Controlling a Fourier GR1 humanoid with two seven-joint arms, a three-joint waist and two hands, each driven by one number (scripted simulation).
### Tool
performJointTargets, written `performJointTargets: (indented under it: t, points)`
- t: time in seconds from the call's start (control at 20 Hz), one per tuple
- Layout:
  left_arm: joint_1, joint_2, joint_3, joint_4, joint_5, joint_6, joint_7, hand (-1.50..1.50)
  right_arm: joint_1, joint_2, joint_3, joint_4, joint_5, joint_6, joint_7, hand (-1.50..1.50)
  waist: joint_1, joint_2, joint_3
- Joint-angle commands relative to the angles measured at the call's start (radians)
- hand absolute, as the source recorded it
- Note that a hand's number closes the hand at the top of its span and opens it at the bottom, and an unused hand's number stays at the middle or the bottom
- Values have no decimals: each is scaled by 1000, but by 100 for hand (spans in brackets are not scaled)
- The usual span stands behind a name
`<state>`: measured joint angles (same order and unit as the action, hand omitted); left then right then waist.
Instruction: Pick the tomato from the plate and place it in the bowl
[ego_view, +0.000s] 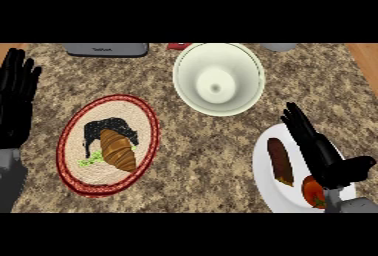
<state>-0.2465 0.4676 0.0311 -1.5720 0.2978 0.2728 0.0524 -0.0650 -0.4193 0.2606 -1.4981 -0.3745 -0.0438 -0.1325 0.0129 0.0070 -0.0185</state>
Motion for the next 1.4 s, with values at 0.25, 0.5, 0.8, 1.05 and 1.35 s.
performJointTargets:
  t: [0.25,0.5,0.8,1.05,1.35]
  points:
    - [28,56,-82,35,-141,9,17,0,-183,-332,68,-315,224,386,-336,150,-25,-42,22]
    - [54,24,-118,33,-161,34,53,0,-90,-379,-243,-279,228,259,-741,-150,-89,-20,29]
    - [68,9,-129,32,-195,66,56,0,100,-524,-333,-299,502,205,-1101,-150,-106,-22,25]
    - [96,19,-132,-11,-198,53,70,0,298,-535,-451,-334,692,25,-1128,-150,-83,-21,22]
    - [97,-3,-141,8,-227,73,57,0,504,-467,-489,-565,1004,-141,-939,-150,-93,-20,18]
